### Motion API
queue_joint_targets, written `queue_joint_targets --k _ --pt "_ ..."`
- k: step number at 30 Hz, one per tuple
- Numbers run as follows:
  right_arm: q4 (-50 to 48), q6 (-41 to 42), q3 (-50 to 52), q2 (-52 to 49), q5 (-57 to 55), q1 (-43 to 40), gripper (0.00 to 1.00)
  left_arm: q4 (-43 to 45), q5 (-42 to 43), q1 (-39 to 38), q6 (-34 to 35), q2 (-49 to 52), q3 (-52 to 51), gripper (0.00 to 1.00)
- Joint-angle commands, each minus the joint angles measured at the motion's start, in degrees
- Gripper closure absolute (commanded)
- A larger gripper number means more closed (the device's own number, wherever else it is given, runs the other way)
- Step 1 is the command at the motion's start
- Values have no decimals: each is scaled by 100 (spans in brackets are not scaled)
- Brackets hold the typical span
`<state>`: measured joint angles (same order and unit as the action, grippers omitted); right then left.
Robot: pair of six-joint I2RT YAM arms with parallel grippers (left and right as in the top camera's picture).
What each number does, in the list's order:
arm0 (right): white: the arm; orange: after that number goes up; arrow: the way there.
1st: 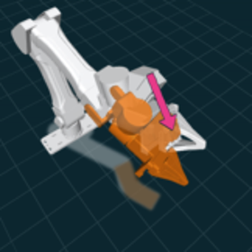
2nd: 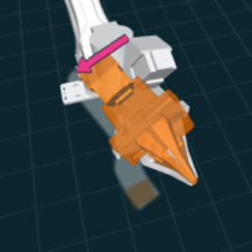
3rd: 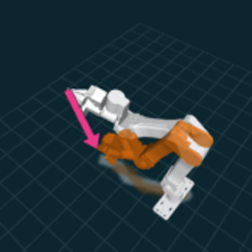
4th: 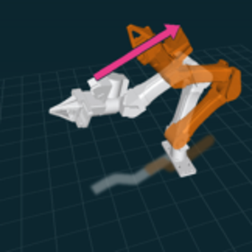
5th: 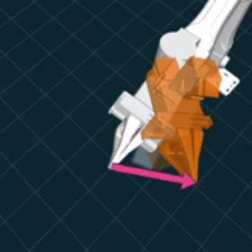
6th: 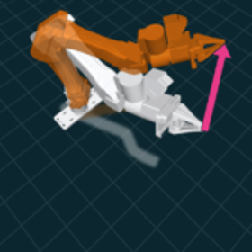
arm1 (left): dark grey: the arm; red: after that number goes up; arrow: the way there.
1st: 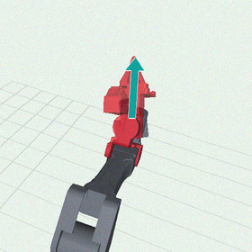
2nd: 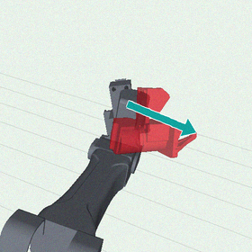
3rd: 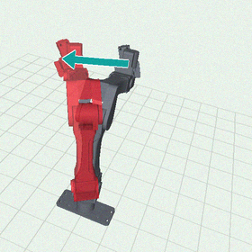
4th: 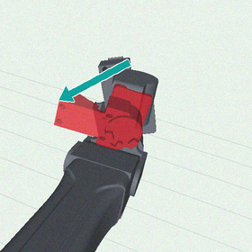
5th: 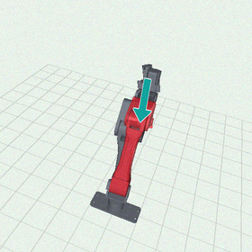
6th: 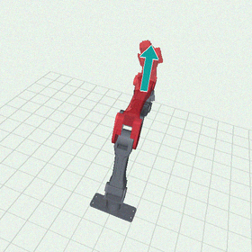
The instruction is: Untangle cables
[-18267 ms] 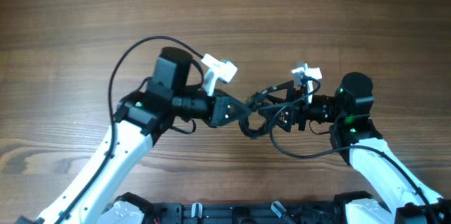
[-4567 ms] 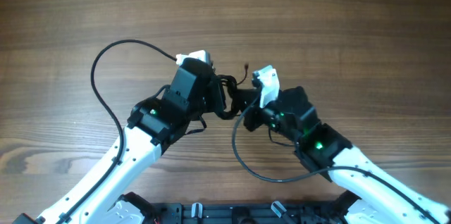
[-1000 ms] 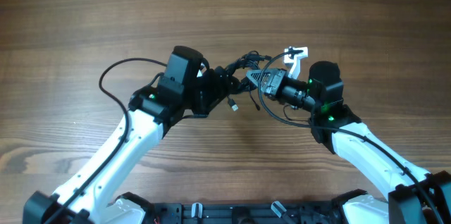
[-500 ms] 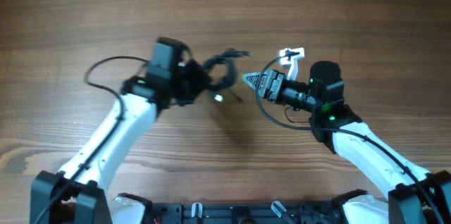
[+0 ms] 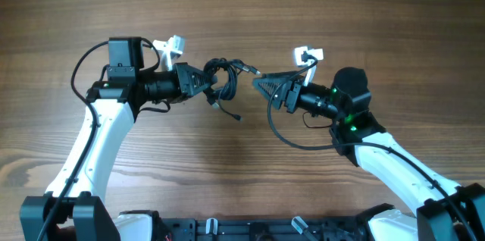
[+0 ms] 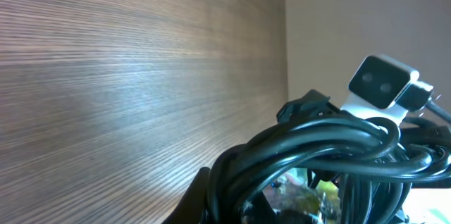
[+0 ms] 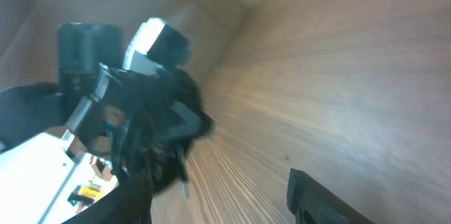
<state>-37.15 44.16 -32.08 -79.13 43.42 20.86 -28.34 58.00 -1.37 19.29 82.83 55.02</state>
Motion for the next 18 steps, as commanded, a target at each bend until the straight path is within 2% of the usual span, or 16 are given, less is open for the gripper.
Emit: queue_joint_targets --k 1,11,13,18 --pt "-101 291 -24 -15 -522 162 32 0 352 -210 -258 -140 48 96" --pt "-837 603 -24 -15 -503 431 33 -2 243 -358 -254 -140 48 96" --pt "-726 599 -24 -15 -501 431 34 -2 59 -356 -223 -140 48 96" --pt "11 544 -24 -15 -479 433 35 26 -1036 -326 761 -140 48 96"
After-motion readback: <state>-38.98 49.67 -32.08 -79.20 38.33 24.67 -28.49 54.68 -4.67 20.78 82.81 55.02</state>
